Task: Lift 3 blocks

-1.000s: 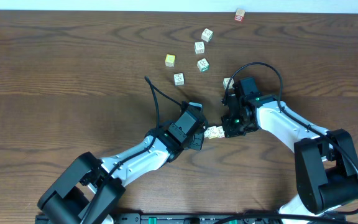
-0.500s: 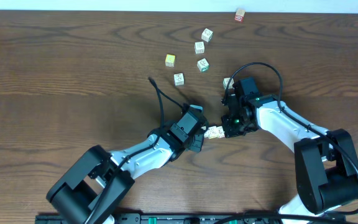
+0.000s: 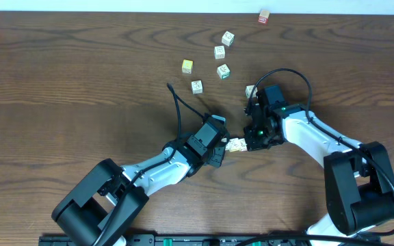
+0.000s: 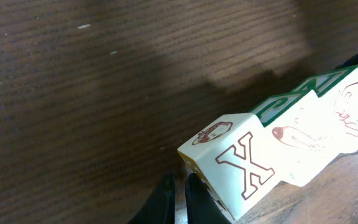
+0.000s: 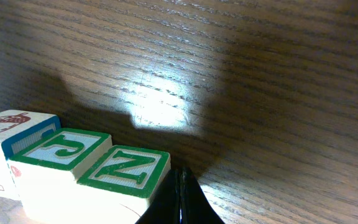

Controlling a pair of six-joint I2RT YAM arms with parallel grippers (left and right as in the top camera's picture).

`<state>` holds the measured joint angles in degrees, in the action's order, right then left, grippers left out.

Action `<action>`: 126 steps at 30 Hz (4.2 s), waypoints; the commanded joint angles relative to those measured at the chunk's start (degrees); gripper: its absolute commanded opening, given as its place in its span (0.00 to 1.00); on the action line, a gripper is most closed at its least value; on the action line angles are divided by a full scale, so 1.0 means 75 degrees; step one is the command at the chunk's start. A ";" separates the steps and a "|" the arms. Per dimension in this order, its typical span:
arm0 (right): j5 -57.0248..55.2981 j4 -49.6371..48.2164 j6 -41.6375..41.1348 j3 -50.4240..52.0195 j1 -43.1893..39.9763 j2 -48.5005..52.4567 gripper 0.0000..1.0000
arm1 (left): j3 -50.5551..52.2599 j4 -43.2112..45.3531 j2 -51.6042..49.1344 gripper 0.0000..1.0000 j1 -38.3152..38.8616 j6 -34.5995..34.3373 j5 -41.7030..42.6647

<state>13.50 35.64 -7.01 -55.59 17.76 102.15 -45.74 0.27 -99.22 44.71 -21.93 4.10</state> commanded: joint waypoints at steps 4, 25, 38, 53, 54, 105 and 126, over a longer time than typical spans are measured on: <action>0.0315 0.0082 -0.0085 0.0152 0.0105 0.0169 0.01 | -0.0061 0.0067 -0.0061 0.09 0.0009 0.0603 0.0297; 0.0356 0.0414 -0.1577 0.0152 0.0105 0.0169 0.01 | -0.0061 -0.0085 -0.0061 0.11 0.0006 0.1644 0.0332; -0.0213 0.0644 -0.1982 0.0152 0.0102 0.0169 0.01 | -0.0061 -0.0085 -0.0061 0.15 0.0006 0.1778 -0.0516; -0.1422 0.0530 -0.1979 0.0152 0.0073 0.0169 0.01 | -0.0064 -0.0020 -0.0058 0.15 -0.0396 0.1422 -0.1224; -0.1422 0.0516 -0.1979 0.0152 0.0073 0.0169 0.01 | -0.0064 0.0012 -0.0058 0.16 -0.0487 0.1419 -0.1160; -0.1358 0.0481 -0.1973 0.0152 0.0090 0.0169 0.01 | -0.0335 0.0854 -0.0484 0.14 -0.0627 0.0513 0.0845; -0.1364 0.0481 -0.1859 0.0152 0.0087 0.0169 0.01 | -0.0146 -0.2468 0.0857 0.07 -0.0064 -0.0953 0.1110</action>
<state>7.64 39.33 -21.04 -55.79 18.24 101.69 -47.70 -17.93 -93.54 40.56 -23.49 9.54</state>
